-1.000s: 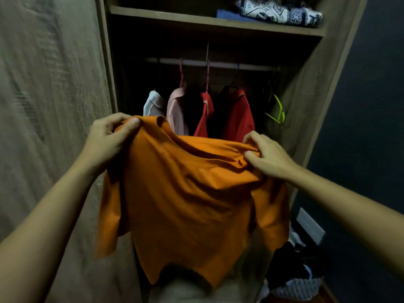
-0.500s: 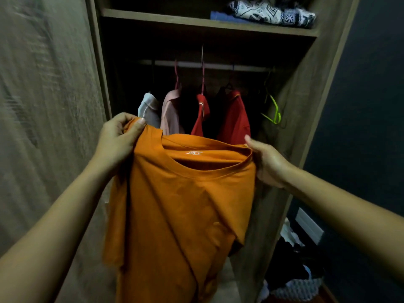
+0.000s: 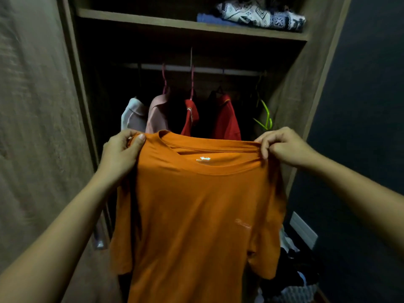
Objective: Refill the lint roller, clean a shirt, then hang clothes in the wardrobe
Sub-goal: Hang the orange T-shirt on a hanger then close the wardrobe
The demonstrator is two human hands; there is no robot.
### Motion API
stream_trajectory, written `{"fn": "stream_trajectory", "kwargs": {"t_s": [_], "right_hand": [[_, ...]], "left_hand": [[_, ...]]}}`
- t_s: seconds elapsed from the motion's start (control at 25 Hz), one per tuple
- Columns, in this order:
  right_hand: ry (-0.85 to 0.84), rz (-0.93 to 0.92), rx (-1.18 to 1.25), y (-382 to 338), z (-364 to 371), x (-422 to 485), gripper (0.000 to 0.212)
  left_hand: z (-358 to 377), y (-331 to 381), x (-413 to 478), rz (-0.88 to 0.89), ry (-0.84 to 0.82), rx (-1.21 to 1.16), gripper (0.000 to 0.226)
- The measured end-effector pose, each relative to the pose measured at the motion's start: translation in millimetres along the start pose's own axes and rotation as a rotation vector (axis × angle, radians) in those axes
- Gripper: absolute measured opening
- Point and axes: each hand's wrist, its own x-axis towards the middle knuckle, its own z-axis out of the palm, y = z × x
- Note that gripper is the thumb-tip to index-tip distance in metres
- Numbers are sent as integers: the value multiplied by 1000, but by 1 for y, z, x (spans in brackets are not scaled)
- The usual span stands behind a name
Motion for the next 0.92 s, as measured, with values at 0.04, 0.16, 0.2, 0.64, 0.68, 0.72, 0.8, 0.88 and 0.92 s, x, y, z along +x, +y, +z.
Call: {"fn": "stream_trajectory", "kwargs": {"t_s": [0.04,0.16,0.2,0.64,0.68,0.72,0.8,0.88,0.92], "right_hand": [[-8,-15,-165,3,-14,4,49],[-58,-74,-510,18,-42,24,40],[-113,-89,-629,25,-48,32,41],[-274,-204,-1486,132,-70,84,68],[-265,-197,-1505,139,-72,86,58],[-258,-192,-1494,143,-73,88,53],[-260,-191,-1456,150,-72,92,52],[-298,-176,-1411,153,-72,92,55],[-308,-186,-1408,155,-73,92,59]], "left_hand": [[9,3,3,13,-38,-10,10],[33,13,10,76,-332,-198,18],[45,18,12,93,-422,-243,24],[214,114,56,217,-551,-358,10],[235,126,69,142,-542,-438,10],[258,133,85,65,-521,-503,8],[300,142,117,-55,-443,-531,13],[338,144,143,-120,-373,-405,29],[355,145,152,-143,-358,-329,39]]}}
